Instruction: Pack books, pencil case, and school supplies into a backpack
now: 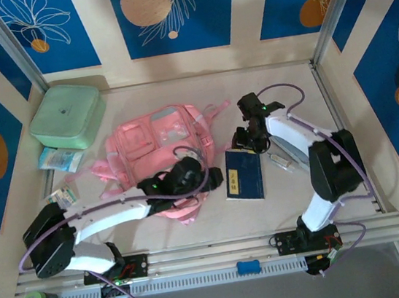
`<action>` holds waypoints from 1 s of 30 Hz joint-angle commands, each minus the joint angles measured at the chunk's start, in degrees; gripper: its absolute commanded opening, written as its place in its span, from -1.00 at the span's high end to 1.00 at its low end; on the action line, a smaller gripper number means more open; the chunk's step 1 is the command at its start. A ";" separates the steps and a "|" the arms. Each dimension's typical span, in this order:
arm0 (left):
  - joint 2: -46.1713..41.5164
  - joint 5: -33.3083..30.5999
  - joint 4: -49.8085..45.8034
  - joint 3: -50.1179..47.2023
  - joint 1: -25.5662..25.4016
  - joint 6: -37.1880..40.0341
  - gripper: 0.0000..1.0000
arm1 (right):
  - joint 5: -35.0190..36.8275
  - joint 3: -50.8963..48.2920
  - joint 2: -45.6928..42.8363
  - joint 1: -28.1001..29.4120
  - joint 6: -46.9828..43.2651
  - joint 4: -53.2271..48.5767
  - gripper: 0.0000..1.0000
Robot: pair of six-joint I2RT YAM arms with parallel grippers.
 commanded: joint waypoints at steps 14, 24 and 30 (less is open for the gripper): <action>21.33 -14.13 11.91 8.21 -14.95 -31.36 -0.31 | -8.52 9.76 16.36 -6.98 -5.55 4.72 -0.02; 23.92 -18.31 10.90 8.13 -12.66 -32.93 -0.36 | -7.53 0.34 10.01 -7.23 -4.11 6.40 -0.02; 24.32 -19.69 12.65 6.96 -9.82 -30.38 -0.37 | -6.76 -8.32 3.83 -6.66 -2.23 7.38 -0.03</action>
